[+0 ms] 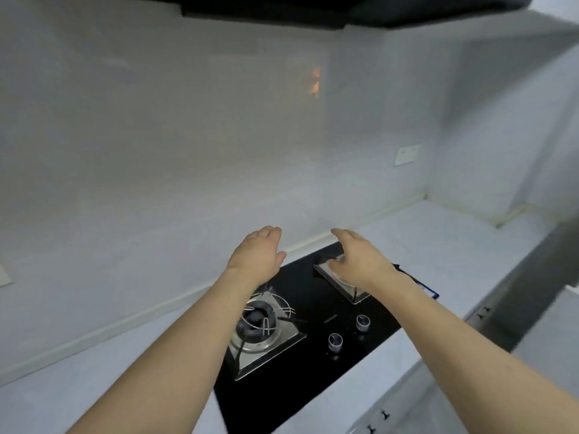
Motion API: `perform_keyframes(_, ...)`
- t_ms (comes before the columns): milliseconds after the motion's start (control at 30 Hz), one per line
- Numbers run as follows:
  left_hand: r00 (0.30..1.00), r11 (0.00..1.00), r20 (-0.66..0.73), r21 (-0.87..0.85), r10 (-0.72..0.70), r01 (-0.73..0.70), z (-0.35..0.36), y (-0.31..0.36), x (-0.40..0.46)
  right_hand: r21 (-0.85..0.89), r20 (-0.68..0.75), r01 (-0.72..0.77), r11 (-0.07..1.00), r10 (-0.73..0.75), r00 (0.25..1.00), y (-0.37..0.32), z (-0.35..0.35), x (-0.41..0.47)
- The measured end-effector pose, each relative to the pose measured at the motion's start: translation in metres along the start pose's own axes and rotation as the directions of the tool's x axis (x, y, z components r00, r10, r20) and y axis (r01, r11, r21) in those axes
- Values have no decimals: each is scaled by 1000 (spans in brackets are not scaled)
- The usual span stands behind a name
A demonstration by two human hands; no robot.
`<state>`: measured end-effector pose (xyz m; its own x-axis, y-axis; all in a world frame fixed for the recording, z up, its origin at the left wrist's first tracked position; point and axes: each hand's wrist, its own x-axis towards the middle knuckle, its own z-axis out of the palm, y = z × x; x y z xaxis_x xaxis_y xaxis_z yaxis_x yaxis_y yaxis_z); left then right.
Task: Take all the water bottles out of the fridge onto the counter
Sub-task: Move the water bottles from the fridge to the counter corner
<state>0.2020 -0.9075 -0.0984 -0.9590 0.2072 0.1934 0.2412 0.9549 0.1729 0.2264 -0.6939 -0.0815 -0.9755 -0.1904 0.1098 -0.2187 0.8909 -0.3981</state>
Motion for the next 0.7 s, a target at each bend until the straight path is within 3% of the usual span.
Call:
perform_keyframes(367, 949, 949, -6, -15, 314, -314, 55, 256, 86, 23, -124, -293, 956, 293, 948, 222, -97, -79)
perform_keyframes(700, 859, 859, 28, -54, 511, -509, 88, 409, 133, 44, -218, -457, 889, 455, 864, 342, -158, -137)
